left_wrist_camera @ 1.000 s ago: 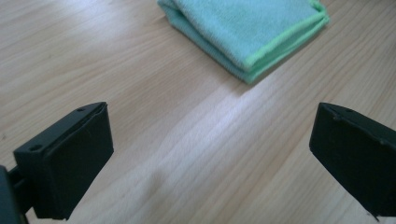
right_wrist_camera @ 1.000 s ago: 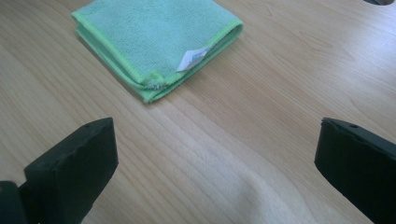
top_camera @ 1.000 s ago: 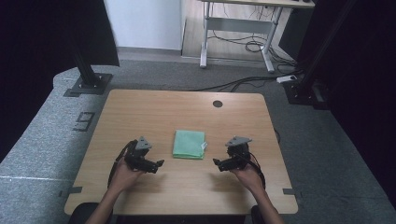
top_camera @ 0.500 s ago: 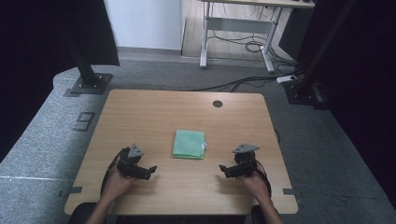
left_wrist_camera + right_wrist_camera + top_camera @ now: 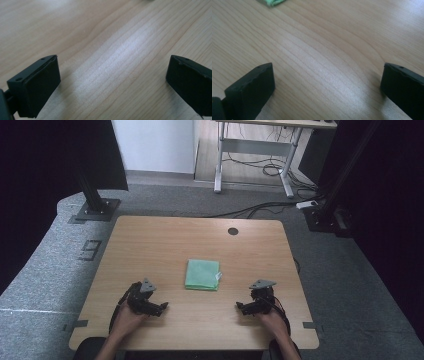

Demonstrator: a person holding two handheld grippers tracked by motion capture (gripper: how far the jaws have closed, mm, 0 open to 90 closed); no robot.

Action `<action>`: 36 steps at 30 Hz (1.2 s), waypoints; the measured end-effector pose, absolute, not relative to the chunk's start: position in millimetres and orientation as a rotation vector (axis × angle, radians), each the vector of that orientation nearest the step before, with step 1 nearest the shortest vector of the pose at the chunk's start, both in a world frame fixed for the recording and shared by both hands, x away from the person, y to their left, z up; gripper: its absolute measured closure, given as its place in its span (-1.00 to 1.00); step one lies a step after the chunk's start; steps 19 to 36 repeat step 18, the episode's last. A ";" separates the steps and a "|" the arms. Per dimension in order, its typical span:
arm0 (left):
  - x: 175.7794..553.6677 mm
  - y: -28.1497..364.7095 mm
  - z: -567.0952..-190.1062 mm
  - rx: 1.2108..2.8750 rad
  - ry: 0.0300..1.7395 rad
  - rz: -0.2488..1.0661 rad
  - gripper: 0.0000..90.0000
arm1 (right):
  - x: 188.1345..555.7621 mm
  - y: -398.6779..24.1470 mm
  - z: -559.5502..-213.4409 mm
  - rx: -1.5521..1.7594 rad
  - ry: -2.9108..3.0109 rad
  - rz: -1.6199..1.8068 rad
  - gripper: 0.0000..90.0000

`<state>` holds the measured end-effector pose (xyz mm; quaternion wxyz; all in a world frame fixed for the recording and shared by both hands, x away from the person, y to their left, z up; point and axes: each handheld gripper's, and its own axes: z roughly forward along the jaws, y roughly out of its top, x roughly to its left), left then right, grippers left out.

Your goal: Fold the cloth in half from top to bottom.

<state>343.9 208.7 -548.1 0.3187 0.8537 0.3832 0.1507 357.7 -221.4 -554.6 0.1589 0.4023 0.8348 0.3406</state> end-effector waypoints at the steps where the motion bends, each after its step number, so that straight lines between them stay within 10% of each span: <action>1: 344.4 208.6 -548.9 2.237 1.017 0.382 -1.00 | 357.6 -221.6 -554.9 1.151 2.383 0.978 -1.00; 36: 345.0 208.8 -549.0 2.237 1.023 0.376 -1.00 | 357.4 -222.8 -556.9 1.155 2.355 0.998 -1.00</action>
